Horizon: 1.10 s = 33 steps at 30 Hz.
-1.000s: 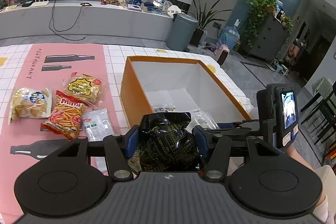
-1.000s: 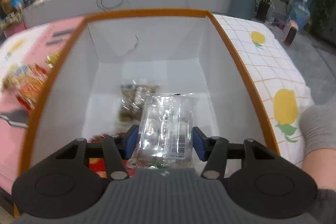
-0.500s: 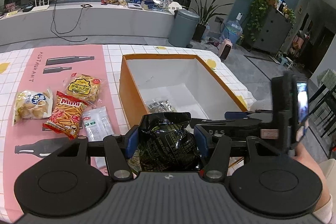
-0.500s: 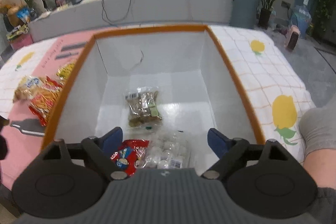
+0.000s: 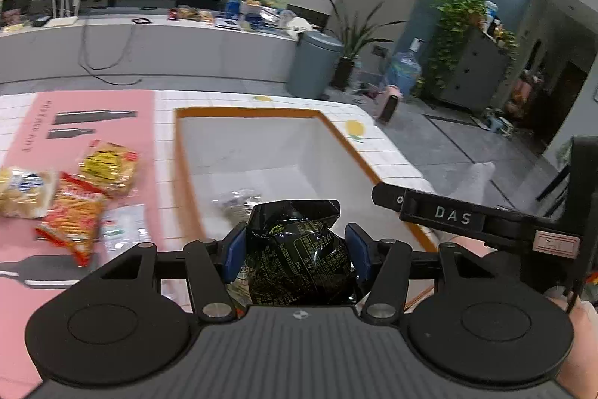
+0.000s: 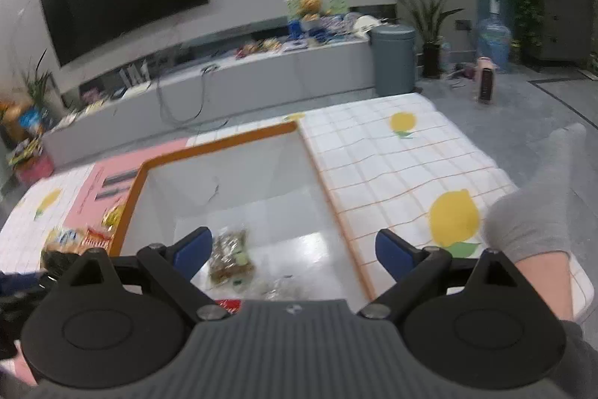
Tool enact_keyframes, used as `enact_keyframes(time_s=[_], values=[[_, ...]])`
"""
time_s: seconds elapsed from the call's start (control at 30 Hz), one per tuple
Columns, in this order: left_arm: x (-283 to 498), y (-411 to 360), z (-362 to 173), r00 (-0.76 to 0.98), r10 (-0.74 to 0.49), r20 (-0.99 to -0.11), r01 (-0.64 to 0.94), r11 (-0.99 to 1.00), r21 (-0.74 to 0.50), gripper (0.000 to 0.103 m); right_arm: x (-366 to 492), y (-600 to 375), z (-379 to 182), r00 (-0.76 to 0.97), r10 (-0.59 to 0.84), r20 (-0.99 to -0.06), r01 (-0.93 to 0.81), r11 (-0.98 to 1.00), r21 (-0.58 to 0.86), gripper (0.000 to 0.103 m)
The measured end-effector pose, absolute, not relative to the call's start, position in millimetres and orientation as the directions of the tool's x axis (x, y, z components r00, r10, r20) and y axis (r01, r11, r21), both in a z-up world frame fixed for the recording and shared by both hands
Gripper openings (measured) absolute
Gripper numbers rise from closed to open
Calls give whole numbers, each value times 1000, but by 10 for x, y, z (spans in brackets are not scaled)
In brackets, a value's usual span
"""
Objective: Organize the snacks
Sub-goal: 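Lower the black seaweed bag into the box and open the left tool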
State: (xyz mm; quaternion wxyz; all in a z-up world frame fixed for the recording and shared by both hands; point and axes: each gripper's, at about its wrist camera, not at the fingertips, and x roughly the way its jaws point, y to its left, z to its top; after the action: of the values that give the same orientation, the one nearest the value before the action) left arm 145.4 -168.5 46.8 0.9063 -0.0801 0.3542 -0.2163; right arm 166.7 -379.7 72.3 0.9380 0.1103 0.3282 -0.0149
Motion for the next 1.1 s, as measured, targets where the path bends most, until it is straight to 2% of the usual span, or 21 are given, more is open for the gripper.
enact_keyframes(time_s=[0.1,0.43,0.7,0.8,0.93,1.0,1.03,1.1], values=[[1570,-1831,361,646,-468,-603,340,884,-321,64,1614,-3904,729,801,48,-596,130,959,253,92],[1913,-2187,-37,557,-473,-683,349,879,-325,64,1555,-3992,783,834,81,-546,125,936,330,92],[2115,-2332,-114,531,-422,-734,314,903,-292,65,1615,-3987,788,838,65,-542,130,940,315,92],[2138,-2306,-100,535,-425,-730,287,904,-316,66,1634,-3964,774,834,74,-547,122,942,313,92],[2171,-2301,-109,550,-395,-736,248,918,-309,73,1609,-3923,795,838,83,-539,102,947,305,92],[2182,-2284,-116,545,-406,-734,248,914,-321,80,1599,-3924,801,843,93,-530,91,946,310,92],[2182,-2272,-113,534,-416,-736,251,909,-332,88,1592,-3926,806,845,101,-525,83,945,316,92],[2180,-2260,-100,510,-392,-765,235,920,-315,91,1583,-3922,815,848,119,-516,67,942,328,92]])
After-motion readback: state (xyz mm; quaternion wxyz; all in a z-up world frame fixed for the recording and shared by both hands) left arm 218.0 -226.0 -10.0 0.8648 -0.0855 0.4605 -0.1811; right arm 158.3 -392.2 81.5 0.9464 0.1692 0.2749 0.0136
